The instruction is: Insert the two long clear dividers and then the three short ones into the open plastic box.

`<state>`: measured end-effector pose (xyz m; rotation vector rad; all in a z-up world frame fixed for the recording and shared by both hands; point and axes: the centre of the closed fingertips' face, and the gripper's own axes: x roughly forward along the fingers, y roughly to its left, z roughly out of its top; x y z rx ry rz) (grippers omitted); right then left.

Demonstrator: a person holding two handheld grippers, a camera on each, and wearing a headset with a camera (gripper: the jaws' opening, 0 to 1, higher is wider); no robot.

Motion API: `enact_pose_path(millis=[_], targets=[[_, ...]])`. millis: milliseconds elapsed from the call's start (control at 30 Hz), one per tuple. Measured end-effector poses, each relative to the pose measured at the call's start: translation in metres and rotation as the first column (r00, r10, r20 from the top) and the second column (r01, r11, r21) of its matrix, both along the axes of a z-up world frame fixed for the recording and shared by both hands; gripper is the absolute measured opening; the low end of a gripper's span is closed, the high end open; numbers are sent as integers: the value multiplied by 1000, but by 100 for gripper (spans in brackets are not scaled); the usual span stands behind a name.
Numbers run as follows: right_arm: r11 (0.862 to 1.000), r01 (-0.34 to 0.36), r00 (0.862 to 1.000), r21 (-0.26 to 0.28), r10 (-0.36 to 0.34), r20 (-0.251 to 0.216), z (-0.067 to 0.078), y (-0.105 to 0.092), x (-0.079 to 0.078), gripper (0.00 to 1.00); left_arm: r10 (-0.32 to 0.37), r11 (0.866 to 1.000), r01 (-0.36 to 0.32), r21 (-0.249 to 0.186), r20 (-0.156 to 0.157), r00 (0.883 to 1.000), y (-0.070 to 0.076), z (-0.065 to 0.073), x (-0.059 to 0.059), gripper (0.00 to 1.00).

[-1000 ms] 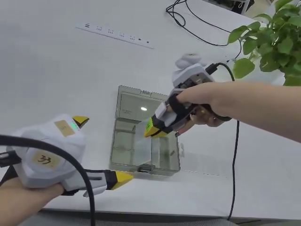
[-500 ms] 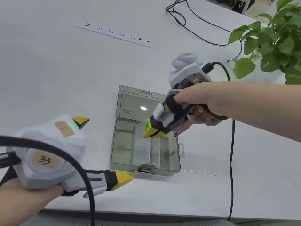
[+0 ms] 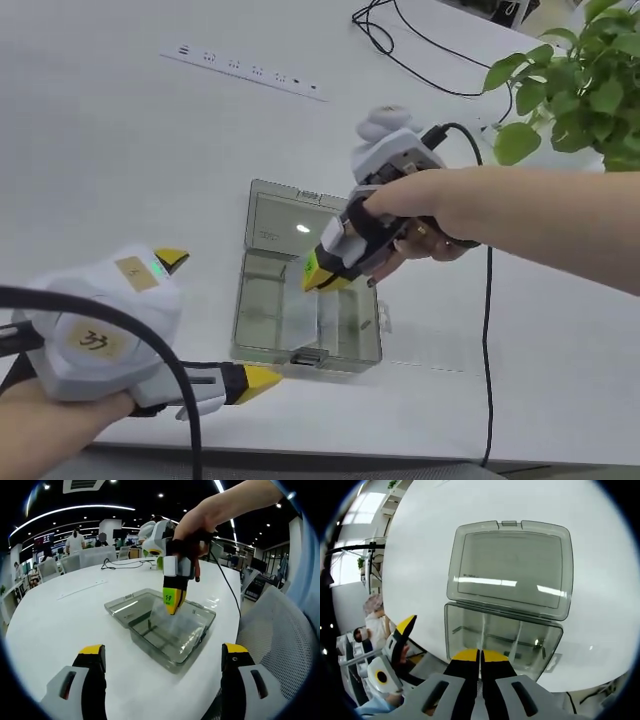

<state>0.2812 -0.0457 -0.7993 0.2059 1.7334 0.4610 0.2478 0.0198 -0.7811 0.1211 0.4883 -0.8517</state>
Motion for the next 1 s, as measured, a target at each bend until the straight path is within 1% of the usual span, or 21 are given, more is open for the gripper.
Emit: enact_pose_path(millis=[200, 267, 367, 400, 567, 600, 633, 700, 733, 767, 833, 900, 1000], targets=[[1000, -7, 1000, -10, 7, 4, -5, -2, 6, 2, 0, 1000, 0, -3, -1, 1000, 0, 0, 0, 98], [1000, -12, 1000, -18, 12, 6, -3, -1, 2, 2, -2, 1000, 2, -2, -1, 1000, -1, 0, 0, 98], [999, -27, 1000, -29, 27, 10, -4, 1, 2, 2, -4, 1000, 4, 0, -2, 1000, 0, -1, 0, 98], [999, -29, 1000, -30, 29, 11, -2, 3, -2, 2, -4, 1000, 4, -2, -4, 1000, -1, -1, -1, 98], [998, -39, 999, -44, 40, 19, 1, 5, -9, 2, -8, 1000, 8, -5, 0, 1000, -1, -1, 0, 98], [998, -42, 999, -47, 43, 20, 0, 5, -5, 2, -8, 1000, 8, -4, 0, 1000, -2, -1, 0, 98], [998, -46, 999, -53, 47, 22, -1, 5, -5, 2, -10, 1000, 10, -7, -3, 1000, -2, -1, -1, 98], [996, -57, 998, -66, 59, 30, 1, 8, -8, 2, -13, 1000, 12, -6, -1, 1000, -3, -1, -1, 98], [994, -75, 996, -80, 78, 38, 2, 8, -9, 2, -15, 1000, 15, -6, -3, 1000, -3, -2, -2, 98], [994, -78, 996, -82, 82, 38, 1, 9, -9, 2, -17, 1000, 17, -5, -6, 1000, -3, -2, -2, 97], [990, -98, 994, -98, 103, 42, -2, 8, -2, 2, -20, 1000, 20, -7, -3, 1000, -4, -1, -2, 98], [989, -102, 993, -107, 107, 41, -5, 7, 5, 2, -21, 1000, 21, -8, -4, 1000, -5, -1, -2, 97], [985, -117, 991, -130, 124, 43, -8, 7, 10, 2, -25, 1000, 25, -6, -4, 1000, -6, -2, -3, 97]])
